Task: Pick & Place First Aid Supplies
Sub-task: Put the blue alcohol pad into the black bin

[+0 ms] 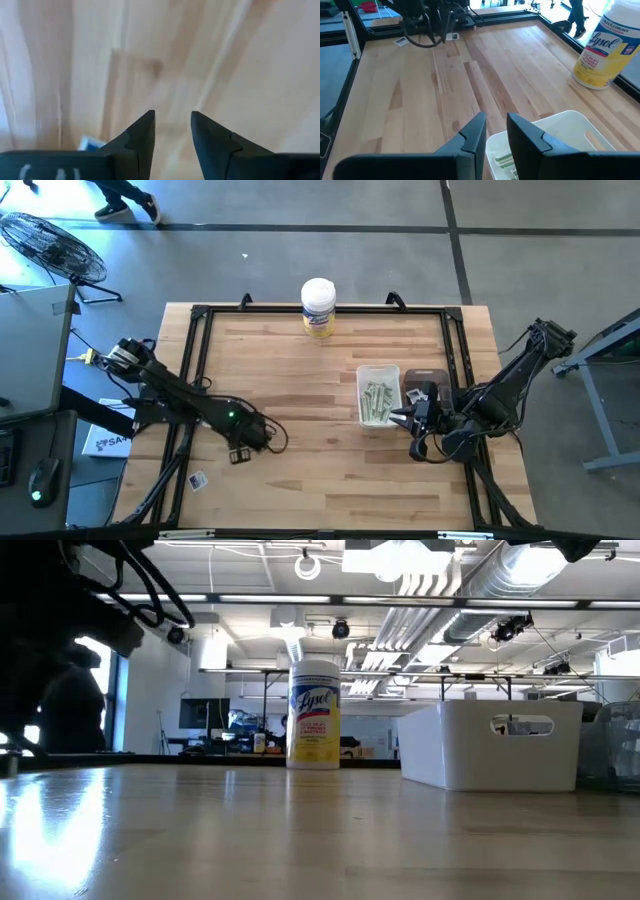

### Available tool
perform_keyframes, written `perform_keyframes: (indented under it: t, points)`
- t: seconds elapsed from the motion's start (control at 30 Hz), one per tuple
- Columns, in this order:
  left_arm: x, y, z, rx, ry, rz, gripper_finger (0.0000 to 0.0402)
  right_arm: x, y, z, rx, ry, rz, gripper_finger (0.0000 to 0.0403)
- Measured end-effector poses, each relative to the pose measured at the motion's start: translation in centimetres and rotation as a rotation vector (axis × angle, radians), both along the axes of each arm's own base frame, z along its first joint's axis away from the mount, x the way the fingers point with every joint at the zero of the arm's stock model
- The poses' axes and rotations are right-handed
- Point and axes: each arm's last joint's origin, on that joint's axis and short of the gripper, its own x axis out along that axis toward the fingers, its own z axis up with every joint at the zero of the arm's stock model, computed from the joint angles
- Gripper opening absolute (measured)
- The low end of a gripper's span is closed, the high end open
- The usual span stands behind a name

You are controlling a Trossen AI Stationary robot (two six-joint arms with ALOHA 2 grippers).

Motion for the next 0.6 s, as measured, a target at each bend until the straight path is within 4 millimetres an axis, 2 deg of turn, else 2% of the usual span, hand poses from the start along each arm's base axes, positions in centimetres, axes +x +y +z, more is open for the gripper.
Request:
perform_keyframes:
  t: [0.13, 0.27, 0.47, 0.6]
  points:
    - [-1.0, 0.8, 0.6, -0.081, 0.199, 0.019, 0.0123, 0.0, 0.0, 0.0, -0.001, -0.003, -0.002, 0.0071]
    - [-1.5, 2.2, 0.6, -0.069, 0.298, 0.057, 0.0118, 0.0, 0.0, 0.0, -0.001, -0.004, -0.004, 0.0071]
    - [-1.9, 4.2, -1.0, -0.107, 0.356, 0.098, 0.0095, 0.0, 0.0, 0.0, 0.001, -0.007, -0.004, 0.0071]
    - [-3.2, 5.1, -2.4, -0.105, 0.425, 0.137, 0.0088, 0.0, 0.0, 0.0, -0.002, -0.006, -0.003, 0.0071]
